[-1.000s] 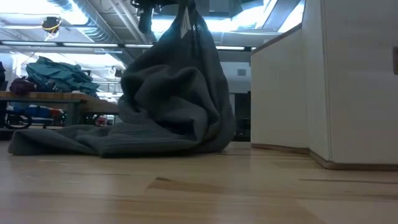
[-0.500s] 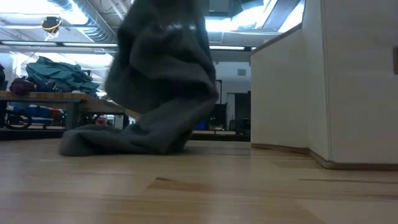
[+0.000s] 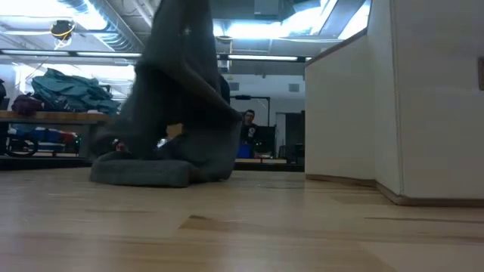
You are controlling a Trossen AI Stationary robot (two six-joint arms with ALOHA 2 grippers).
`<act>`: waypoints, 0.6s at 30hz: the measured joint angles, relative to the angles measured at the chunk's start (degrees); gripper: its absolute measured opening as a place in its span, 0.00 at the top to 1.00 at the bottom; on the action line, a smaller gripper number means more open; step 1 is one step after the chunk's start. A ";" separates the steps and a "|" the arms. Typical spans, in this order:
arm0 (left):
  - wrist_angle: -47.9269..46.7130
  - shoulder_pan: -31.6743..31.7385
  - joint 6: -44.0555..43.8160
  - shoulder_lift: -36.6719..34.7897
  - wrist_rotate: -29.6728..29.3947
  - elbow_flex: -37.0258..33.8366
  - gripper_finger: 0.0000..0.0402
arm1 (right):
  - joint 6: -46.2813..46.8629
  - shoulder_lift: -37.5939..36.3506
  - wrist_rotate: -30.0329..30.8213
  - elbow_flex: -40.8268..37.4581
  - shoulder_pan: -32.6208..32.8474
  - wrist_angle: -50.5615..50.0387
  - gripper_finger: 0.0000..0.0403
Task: Fold towel
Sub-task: Fold the gray towel
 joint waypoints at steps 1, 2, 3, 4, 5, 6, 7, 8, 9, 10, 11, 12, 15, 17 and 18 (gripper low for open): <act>0.01 -0.02 -0.01 0.30 -0.01 0.00 1.00 | -2.03 0.48 -1.05 0.00 0.00 0.38 0.60; 0.02 -0.02 -0.05 0.63 -0.02 0.00 1.00 | -4.50 1.04 -2.16 0.00 0.00 0.28 0.60; 0.10 -0.02 -0.40 0.97 -0.02 0.00 1.00 | -6.65 1.74 -3.17 0.00 0.00 0.28 0.60; 0.15 -0.01 -0.83 1.26 -0.02 0.00 1.00 | -8.82 2.41 -4.14 0.00 0.00 0.33 0.60; 0.15 0.00 -1.47 1.56 -0.02 0.00 1.00 | -10.65 3.18 -4.57 0.00 0.00 0.33 0.60; 0.15 0.00 -1.79 1.82 -0.02 0.00 1.00 | -12.13 4.05 -4.56 0.00 0.00 0.37 0.60; 0.08 0.00 -1.89 2.01 -0.02 0.00 1.00 | -13.55 4.77 -4.44 0.00 0.02 0.49 0.60; 0.02 -0.02 -1.92 2.23 -0.02 0.00 1.00 | -15.06 5.52 -3.93 0.00 0.04 0.71 0.60; -0.01 -0.02 -1.97 2.41 0.00 0.00 1.00 | -16.61 6.22 -3.28 -0.01 0.04 1.61 0.60; 0.00 -0.02 -2.07 2.54 -0.02 0.00 1.00 | -18.30 6.80 -2.62 0.00 0.04 2.88 0.60; 0.00 -0.02 -2.32 2.72 0.00 0.00 1.00 | -20.07 7.23 -2.07 -0.02 0.04 3.50 0.60; 0.05 -0.02 -2.45 2.86 -0.02 0.00 1.00 | -21.97 7.70 -1.85 0.07 0.04 4.07 0.60; 0.11 -0.02 -2.52 3.47 -0.02 0.00 1.00 | -26.52 8.89 -1.80 1.22 0.04 4.56 0.60; 0.06 -0.02 -3.44 3.87 -0.02 0.00 1.00 | -29.01 9.49 -1.78 2.38 0.04 4.57 0.60; 0.02 -0.02 -3.86 4.11 -0.02 0.00 1.00 | -30.28 9.71 -1.78 3.03 0.04 4.63 0.60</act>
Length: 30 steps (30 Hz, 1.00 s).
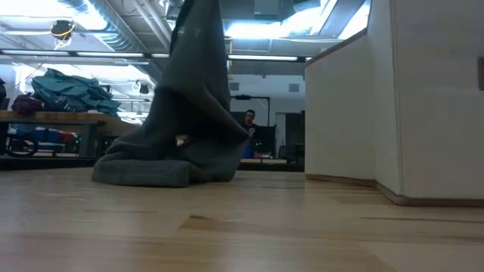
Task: Fold towel
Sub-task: Fold the gray towel
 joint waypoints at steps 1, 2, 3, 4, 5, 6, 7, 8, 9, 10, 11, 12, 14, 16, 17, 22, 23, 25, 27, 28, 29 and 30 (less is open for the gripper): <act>-0.05 0.00 -0.28 0.30 0.00 0.00 1.00 | -1.55 0.25 -0.02 0.62 0.00 0.03 0.60; -0.03 0.00 -0.75 0.64 0.00 0.00 1.00 | -3.13 0.56 -0.03 1.24 0.00 0.10 0.60; -0.03 0.00 -1.19 0.83 0.00 0.00 1.00 | -4.72 0.77 -0.07 1.80 0.00 0.13 0.60; -0.04 0.00 -1.67 1.11 0.00 0.00 1.00 | -6.02 0.99 -0.11 2.21 0.00 0.02 0.60; 0.06 0.00 -2.15 1.55 0.00 0.00 1.00 | -6.91 1.19 -0.11 2.61 0.00 -0.06 0.60; 0.06 0.00 -2.36 1.66 -0.01 0.00 1.00 | -7.63 1.43 -0.11 3.04 0.00 -0.08 0.60; 0.04 0.01 -2.60 1.79 0.00 0.00 1.00 | -8.02 1.58 -0.12 3.43 0.00 -0.23 0.60; 0.06 0.00 -2.90 2.16 0.00 0.00 1.00 | -8.27 1.70 -0.26 3.65 0.00 -0.29 0.60; 0.04 0.00 -3.17 2.36 0.00 0.00 1.00 | -8.62 1.81 -0.90 3.91 0.00 -0.36 0.60; 0.04 0.00 -3.27 2.37 0.00 0.00 1.00 | -9.43 1.88 -1.99 3.99 0.00 -0.33 0.60; 0.02 0.00 -3.30 2.50 0.00 0.00 1.00 | -10.37 1.90 -3.15 3.99 0.00 -0.54 0.60; 0.11 0.02 -3.67 2.79 -0.02 0.00 1.00 | -11.42 1.90 -4.39 3.99 0.00 -0.61 0.60; 0.14 0.00 -4.74 2.91 -0.24 0.00 1.00 | -12.87 1.90 -5.92 3.99 0.00 -0.63 0.60; 0.15 0.02 -5.21 3.49 -0.44 0.00 1.00 | -14.10 1.90 -6.64 3.99 0.00 -0.61 0.60; 0.13 0.02 -5.41 3.53 -0.46 0.00 1.00 | -14.86 1.90 -6.64 3.99 0.02 -0.61 0.60; 0.18 0.16 -8.08 4.68 -1.03 0.00 1.00 | -24.51 2.39 -6.67 3.96 0.02 -0.29 0.60; 0.23 0.18 -8.79 4.98 -1.11 0.00 1.00 | -26.60 2.69 -6.67 3.96 0.00 -0.59 0.60; 0.26 0.48 -10.22 5.81 -1.14 0.00 1.00 | -30.51 3.71 -6.67 3.96 0.02 -0.46 0.60; 0.33 0.70 -11.66 6.51 -1.14 0.00 1.00 | -33.88 4.99 -6.64 3.92 0.01 -0.56 0.60; 0.68 0.70 -12.09 6.95 -1.19 0.00 1.00 | -35.87 5.59 -6.63 3.92 0.01 -0.39 0.60; 1.64 0.70 -12.25 7.46 -1.24 0.00 1.00 | -37.75 6.17 -6.27 3.92 0.02 -0.59 0.60; 2.24 0.70 -12.32 7.73 -1.22 0.04 1.00 | -39.56 6.93 -5.47 3.92 0.02 -0.31 0.60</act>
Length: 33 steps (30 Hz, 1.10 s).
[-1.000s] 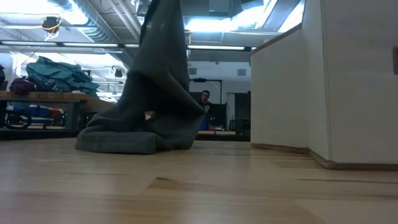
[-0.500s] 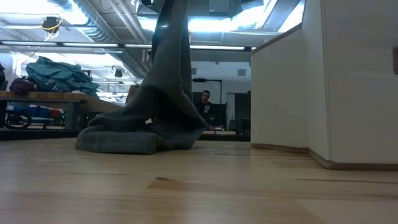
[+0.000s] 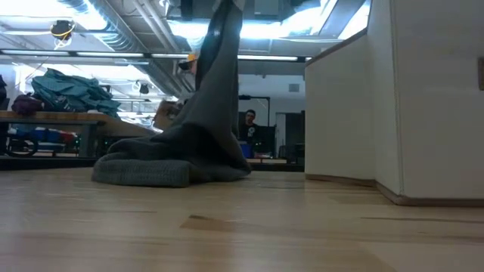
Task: Fold towel
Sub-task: Fold the gray towel
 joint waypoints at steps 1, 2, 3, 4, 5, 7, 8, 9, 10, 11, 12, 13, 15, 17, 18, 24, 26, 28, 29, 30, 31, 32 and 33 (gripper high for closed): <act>0.31 0.00 -0.04 0.37 0.00 0.00 1.00 | -1.55 0.60 1.07 0.00 0.00 0.74 0.60; 0.80 0.00 -0.40 0.71 0.00 0.00 1.00 | -2.72 1.03 2.69 -0.02 0.00 1.08 0.60; 1.10 0.00 -0.73 0.89 0.02 0.00 1.00 | -3.43 1.56 4.58 -0.02 0.00 1.71 0.60; 0.98 0.00 -1.10 0.98 0.02 0.00 1.00 | -4.32 1.78 6.28 -0.02 -0.02 2.58 0.60; 0.76 0.00 -1.13 1.01 0.04 0.00 1.00 | -5.13 1.95 7.63 -0.02 -0.02 2.69 0.60; 0.75 0.00 -1.07 1.01 0.11 0.00 1.00 | -6.99 2.06 9.54 -0.02 -0.02 2.77 0.60; 0.74 0.00 -1.07 1.01 0.13 0.00 1.00 | -7.64 2.11 10.22 -0.02 -0.02 2.82 0.60; 0.85 0.00 -1.07 1.01 0.15 0.00 1.00 | -8.17 2.14 10.69 -0.02 -0.02 2.91 0.60; 0.90 0.00 -1.07 1.01 0.36 0.00 1.00 | -8.79 2.14 10.91 -0.02 -0.02 3.21 0.60; 0.85 0.00 -1.07 1.01 0.54 0.00 1.00 | -9.12 2.14 11.00 -0.02 -0.02 3.50 0.60; 0.68 0.00 -1.06 1.01 0.73 0.00 1.00 | -9.29 2.14 11.30 0.01 -0.02 3.55 0.60; 0.42 0.00 -1.01 1.01 0.85 0.00 1.00 | -9.35 2.14 11.78 0.22 -0.02 3.51 0.60; 0.36 0.00 -0.89 1.01 1.21 0.00 1.00 | -9.37 2.14 12.68 0.76 -0.02 3.29 0.60; 0.38 0.00 -0.89 1.01 1.73 0.00 1.00 | -9.38 2.14 13.76 1.30 -0.02 3.11 0.60; 0.35 0.00 -0.89 1.01 1.91 0.00 1.00 | -9.41 2.14 14.47 1.45 -0.02 3.06 0.60; 0.44 0.00 -0.87 1.01 1.92 0.00 1.00 | -9.44 2.14 20.78 2.05 0.00 2.35 0.60; 0.32 0.00 -0.87 1.01 1.92 0.00 1.00 | -9.43 2.14 22.24 2.05 0.00 0.19 0.60; 0.33 0.00 -0.87 1.01 1.95 0.00 1.00 | -9.43 2.14 22.97 2.05 0.23 -2.63 0.60; 0.31 0.00 -0.87 1.01 1.96 0.00 1.00 | -9.43 2.14 23.31 2.05 0.55 -4.35 0.60; 0.35 0.00 -0.87 1.01 1.97 0.00 1.00 | -9.42 2.14 23.61 2.05 0.74 -5.88 0.60; 0.36 0.00 -0.87 1.00 1.99 0.00 1.00 | -9.40 2.14 23.59 2.05 0.92 -7.23 0.60; 0.36 0.00 -0.86 0.99 1.99 0.00 1.00 | -9.29 2.14 23.59 2.05 1.39 -8.06 0.60; 0.35 0.00 -0.85 0.99 2.00 0.00 1.00 | -9.17 2.14 23.67 2.05 1.75 -8.33 0.60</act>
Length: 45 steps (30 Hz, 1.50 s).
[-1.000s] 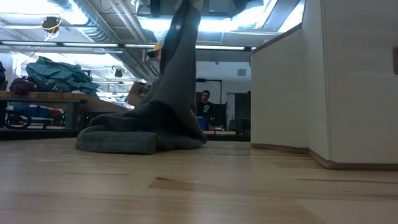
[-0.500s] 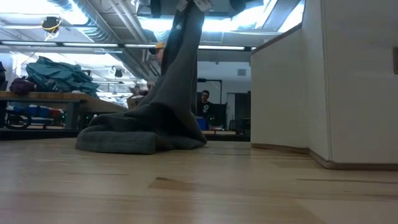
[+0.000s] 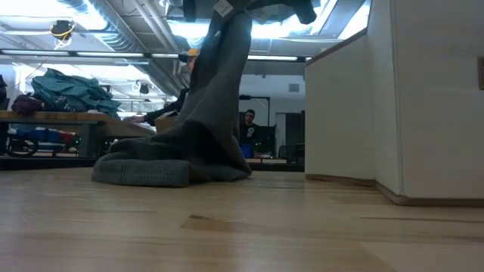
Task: Fold towel
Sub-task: Fold the gray towel
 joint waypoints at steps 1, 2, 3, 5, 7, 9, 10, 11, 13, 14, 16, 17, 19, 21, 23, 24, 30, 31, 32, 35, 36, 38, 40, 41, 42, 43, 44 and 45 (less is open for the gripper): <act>0.01 0.00 -0.02 0.00 0.06 0.00 1.00 | 0.05 0.00 0.24 0.00 0.30 0.01 0.60; 0.05 0.00 0.00 0.00 0.22 0.00 1.00 | 0.02 0.00 0.33 0.00 0.65 0.27 0.60; 0.03 0.00 0.01 0.00 0.34 0.00 1.00 | 0.00 0.00 0.33 0.00 0.94 0.83 0.60; 0.03 0.00 0.01 -0.02 0.39 0.00 1.00 | -0.01 0.00 0.29 0.00 1.03 1.76 0.60; 0.05 0.00 0.01 -0.02 0.39 0.00 1.00 | -0.18 0.00 0.32 0.00 0.93 2.82 0.60; 0.04 0.00 0.01 -0.04 0.42 0.00 1.00 | -1.35 0.00 0.33 0.02 0.81 2.87 0.60; 0.07 0.00 0.01 -0.04 0.65 0.00 1.00 | -2.14 0.00 0.33 0.02 0.77 2.89 0.60; 0.06 0.00 0.01 -0.04 0.96 0.00 1.00 | -2.83 0.00 0.33 0.02 0.76 2.87 0.60; 0.06 0.00 0.01 -0.04 1.43 0.00 1.00 | -3.13 0.00 0.09 0.02 0.79 2.92 0.60; 0.07 0.00 0.01 -0.04 1.46 0.00 1.00 | -3.16 0.00 -0.57 0.02 0.81 2.92 0.60; 0.05 0.00 0.03 -0.04 1.46 0.00 1.00 | -3.16 0.00 -2.03 0.02 0.81 2.98 0.60; 0.07 0.00 0.03 -0.04 1.50 0.00 1.00 | -3.16 0.00 -2.66 0.02 0.81 2.98 0.60; 0.07 -0.07 0.26 -0.04 1.65 -0.01 1.00 | -3.18 0.00 -3.60 0.02 0.70 3.02 0.60; 0.08 -0.07 0.49 -0.04 2.05 0.00 1.00 | -3.18 0.00 -3.84 0.02 0.41 3.10 0.60; 0.09 -0.07 0.33 -0.04 2.71 -0.02 1.00 | -3.18 0.00 -3.82 0.02 0.06 3.09 0.62; 0.07 -0.07 0.24 -0.04 2.95 -0.02 1.00 | -3.18 0.00 -3.85 0.02 -0.26 3.10 0.63; 0.28 -0.13 0.07 -0.04 3.40 -0.02 1.00 | -3.18 0.00 -4.16 0.02 -1.01 3.04 0.79; 0.41 -0.13 0.06 -0.04 3.56 -0.02 1.00 | -3.18 0.00 -4.29 0.02 -1.13 3.05 0.82; 0.49 -0.13 0.07 -0.04 3.91 -0.02 1.00 | -3.18 0.00 -4.39 0.02 -1.10 3.05 0.86; 0.51 -0.13 0.10 -0.04 4.28 -0.03 1.00 | -3.01 0.00 -4.85 0.02 -1.10 3.19 0.96; 0.51 -0.13 0.50 -0.04 4.28 -0.04 1.00 | -2.96 -0.02 -4.83 0.02 -1.07 3.52 0.97; 0.63 -0.13 2.79 -0.04 4.30 -0.04 1.00 | -2.91 -0.01 -4.77 0.02 -1.07 4.97 0.96; 1.22 0.05 5.79 -0.04 4.32 -0.04 0.99 | -2.89 -0.01 -3.44 0.02 -1.03 7.48 0.96; 1.72 0.31 7.88 -0.04 4.34 -0.04 0.99 | -2.87 0.00 -2.12 0.02 -1.01 9.28 0.97; 2.13 0.60 10.40 -0.04 4.34 -0.04 0.98 | -2.89 -0.02 -0.62 0.02 -1.01 10.87 0.98; 2.32 0.86 13.27 -0.18 4.32 -0.04 0.98 | -2.98 -0.05 0.97 0.02 -1.01 12.28 0.98; 2.32 1.16 16.56 -0.40 4.31 -0.04 0.97 | -3.14 -0.09 2.62 0.02 -1.01 13.59 0.98; 2.32 1.45 19.75 -0.58 4.32 -0.04 0.96 | -3.20 -0.11 4.49 0.02 -1.01 14.72 0.97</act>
